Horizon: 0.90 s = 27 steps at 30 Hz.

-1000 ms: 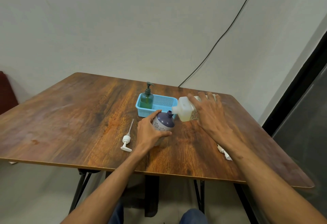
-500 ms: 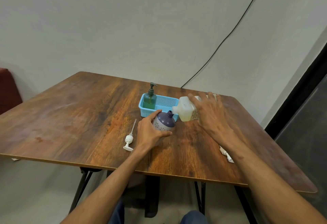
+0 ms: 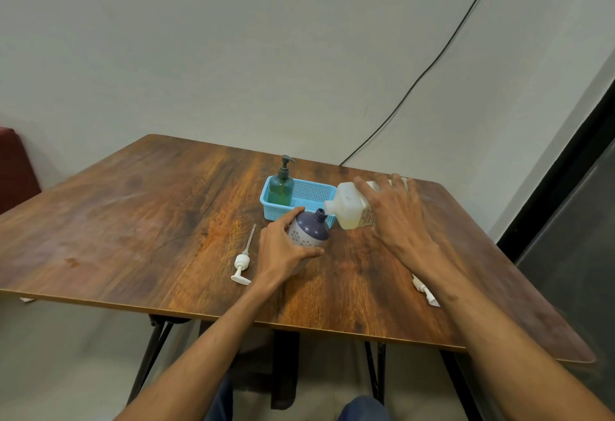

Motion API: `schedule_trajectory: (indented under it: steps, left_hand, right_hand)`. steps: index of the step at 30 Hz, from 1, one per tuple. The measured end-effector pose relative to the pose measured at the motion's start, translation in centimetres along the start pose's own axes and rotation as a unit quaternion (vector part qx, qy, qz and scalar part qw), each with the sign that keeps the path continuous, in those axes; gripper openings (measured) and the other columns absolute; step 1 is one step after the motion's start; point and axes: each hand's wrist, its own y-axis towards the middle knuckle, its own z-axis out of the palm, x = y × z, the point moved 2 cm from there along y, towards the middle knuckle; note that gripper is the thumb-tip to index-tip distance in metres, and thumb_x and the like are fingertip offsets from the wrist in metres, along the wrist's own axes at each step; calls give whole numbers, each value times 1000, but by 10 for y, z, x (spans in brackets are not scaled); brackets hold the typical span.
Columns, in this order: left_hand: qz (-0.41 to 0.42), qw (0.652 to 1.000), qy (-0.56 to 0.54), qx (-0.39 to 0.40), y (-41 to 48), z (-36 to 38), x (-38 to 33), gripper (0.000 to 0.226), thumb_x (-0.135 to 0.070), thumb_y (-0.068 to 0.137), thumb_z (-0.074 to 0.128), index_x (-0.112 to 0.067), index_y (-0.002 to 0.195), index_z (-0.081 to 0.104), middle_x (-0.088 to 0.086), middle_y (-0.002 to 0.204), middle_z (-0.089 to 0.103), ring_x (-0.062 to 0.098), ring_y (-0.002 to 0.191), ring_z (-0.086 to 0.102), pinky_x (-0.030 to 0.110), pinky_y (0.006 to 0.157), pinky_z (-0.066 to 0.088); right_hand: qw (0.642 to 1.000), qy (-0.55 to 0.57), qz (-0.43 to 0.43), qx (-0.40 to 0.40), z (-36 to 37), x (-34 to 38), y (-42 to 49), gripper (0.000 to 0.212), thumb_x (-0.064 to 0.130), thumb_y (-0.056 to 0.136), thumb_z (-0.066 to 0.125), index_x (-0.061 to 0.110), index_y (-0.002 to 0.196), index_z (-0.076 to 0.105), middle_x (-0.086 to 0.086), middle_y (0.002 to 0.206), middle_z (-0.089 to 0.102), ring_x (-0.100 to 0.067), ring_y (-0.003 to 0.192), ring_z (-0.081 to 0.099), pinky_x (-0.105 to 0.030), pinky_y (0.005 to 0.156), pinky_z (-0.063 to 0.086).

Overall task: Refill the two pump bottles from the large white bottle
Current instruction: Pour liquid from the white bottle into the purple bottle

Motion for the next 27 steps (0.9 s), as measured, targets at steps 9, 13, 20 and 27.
schedule_trajectory:
  steps: [9,13,20,27]
  left_hand:
    - [-7,1000,9,10,-2,2,0,99,-38,53,97,-24,141,54,-2,132,62,18,122,56,48,104,51]
    - [-11,1000,7,12,-2,3,-1,99,-37,53,98,-25,141,55,-1,132,62,19,123,55,48,104,51]
    - [-8,1000,3,12,-1,5,3,99,-37,52,98,-25,140,55,-2,132,63,18,123,56,49,105,50]
    - [-10,1000,5,14,0,6,2,98,-36,53,98,-24,141,55,-1,132,62,19,123,56,49,105,50]
  right_hand:
    - [1000,4,0,4,-3,-1,-4,91,26,73,84,29,150,35,-14,139,50,-40,127,45,-60,108,36]
    - [1000,5,2,4,-3,-1,-6,91,26,74,84,29,150,35,-14,140,50,-41,129,44,-60,109,35]
    - [1000,6,6,-2,-3,-2,-6,90,23,73,84,29,149,36,-14,138,52,-42,127,46,-61,108,36]
    - [1000,7,5,3,-5,-2,-6,90,26,76,83,29,150,33,-14,142,49,-41,131,44,-61,111,34]
